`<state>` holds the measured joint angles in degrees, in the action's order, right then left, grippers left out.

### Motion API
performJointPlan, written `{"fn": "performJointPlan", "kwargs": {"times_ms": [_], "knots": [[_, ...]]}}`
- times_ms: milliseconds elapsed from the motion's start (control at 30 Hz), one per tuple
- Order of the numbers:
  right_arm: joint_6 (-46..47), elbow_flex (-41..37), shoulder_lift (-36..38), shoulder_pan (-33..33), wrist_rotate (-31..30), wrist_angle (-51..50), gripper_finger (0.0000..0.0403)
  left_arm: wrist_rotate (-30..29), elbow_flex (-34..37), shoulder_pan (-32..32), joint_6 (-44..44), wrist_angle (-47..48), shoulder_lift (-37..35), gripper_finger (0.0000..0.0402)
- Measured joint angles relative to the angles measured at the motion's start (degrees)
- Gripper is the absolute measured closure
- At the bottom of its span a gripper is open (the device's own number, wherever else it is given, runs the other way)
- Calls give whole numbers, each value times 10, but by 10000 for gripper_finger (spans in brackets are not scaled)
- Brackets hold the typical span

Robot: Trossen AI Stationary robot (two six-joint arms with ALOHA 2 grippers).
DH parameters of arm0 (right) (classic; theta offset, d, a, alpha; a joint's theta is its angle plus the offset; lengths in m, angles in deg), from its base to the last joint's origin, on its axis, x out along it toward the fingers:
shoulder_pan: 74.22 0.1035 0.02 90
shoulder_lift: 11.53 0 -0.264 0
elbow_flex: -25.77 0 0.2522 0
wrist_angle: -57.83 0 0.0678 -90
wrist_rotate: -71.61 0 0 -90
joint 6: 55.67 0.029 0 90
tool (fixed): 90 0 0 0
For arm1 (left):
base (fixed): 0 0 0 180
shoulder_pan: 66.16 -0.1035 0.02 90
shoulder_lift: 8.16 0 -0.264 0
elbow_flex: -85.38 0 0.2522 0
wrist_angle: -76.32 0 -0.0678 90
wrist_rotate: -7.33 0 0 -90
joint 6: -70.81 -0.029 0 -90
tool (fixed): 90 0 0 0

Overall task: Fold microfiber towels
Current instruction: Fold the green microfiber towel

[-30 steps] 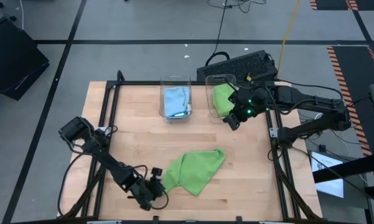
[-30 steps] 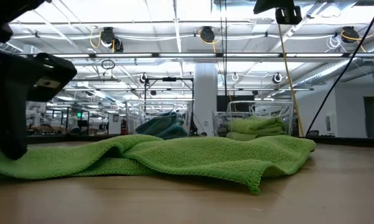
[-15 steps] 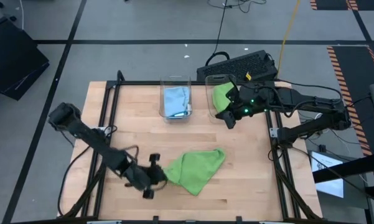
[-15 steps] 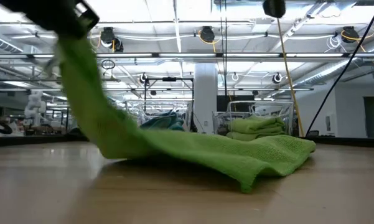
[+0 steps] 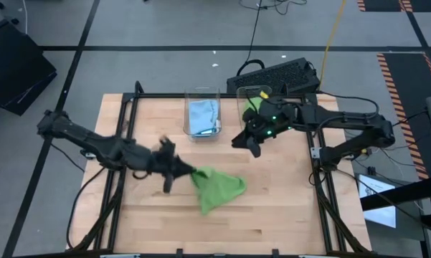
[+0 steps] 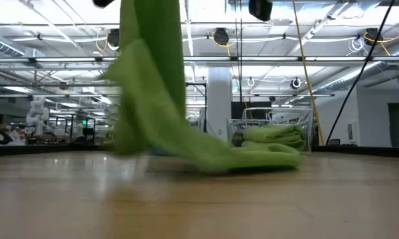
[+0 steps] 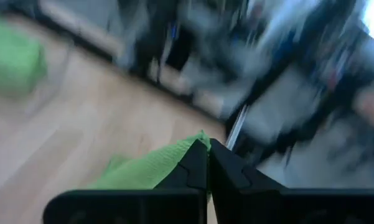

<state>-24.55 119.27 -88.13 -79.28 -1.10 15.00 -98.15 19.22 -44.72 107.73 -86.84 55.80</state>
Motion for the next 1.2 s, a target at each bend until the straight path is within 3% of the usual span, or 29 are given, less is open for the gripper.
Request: {"fn": "performJointPlan", "kwargs": {"times_ms": [167,333,500,767,1000,1200], "knots": [[-13,0,-32,0,49,79,257,-51,0,-42,38,-80,-51,395],[9,0,-48,0,83,200,232,-110,0,-78,117,-92,-79,398],[41,0,-52,-2,83,261,207,-121,0,-108,118,-92,-76,397],[13,0,-53,-10,82,257,194,-102,-1,-156,101,-93,-42,397],[-69,0,-63,-13,78,222,205,-105,-1,-196,82,-138,-36,396],[-74,0,-97,-4,-23,163,206,-49,-1,-239,54,-195,-38,393]]}}
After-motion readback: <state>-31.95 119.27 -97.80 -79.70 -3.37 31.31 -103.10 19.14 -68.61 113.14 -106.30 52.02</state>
